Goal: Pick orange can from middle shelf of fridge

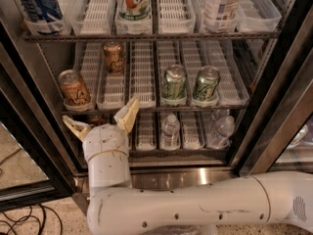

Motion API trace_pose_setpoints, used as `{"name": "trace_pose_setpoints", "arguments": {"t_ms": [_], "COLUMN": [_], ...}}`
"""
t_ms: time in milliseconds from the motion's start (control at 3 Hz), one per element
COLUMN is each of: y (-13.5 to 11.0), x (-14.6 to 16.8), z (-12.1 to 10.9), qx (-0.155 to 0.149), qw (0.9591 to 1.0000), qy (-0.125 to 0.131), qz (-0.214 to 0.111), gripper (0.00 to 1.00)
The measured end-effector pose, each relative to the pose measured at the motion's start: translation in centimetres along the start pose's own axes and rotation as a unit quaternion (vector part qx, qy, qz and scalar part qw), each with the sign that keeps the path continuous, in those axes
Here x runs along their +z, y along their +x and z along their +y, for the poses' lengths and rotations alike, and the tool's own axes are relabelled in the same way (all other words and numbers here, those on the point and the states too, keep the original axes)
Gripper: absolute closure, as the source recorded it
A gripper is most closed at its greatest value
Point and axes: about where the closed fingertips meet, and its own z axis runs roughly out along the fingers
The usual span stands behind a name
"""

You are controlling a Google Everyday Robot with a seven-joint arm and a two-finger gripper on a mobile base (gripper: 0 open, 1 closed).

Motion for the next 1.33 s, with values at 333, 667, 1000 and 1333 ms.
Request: {"name": "trace_pose_setpoints", "arguments": {"t_ms": [333,667,1000,1333], "y": [0.2,0.5,0.9,1.0], "x": [2.1,4.2,5.7,6.5], "z": [-0.6,-1.2,-1.9,-2.8], "qx": [-0.009,-0.020,-0.027,-0.031], "qw": [0.9997,0.9988,0.9971,0.9949], "qy": [0.019,0.042,0.069,0.094], "qz": [-0.011,-0.016,-0.017,-0.019], "gripper": [0.00,0.00,0.02,0.05]}}
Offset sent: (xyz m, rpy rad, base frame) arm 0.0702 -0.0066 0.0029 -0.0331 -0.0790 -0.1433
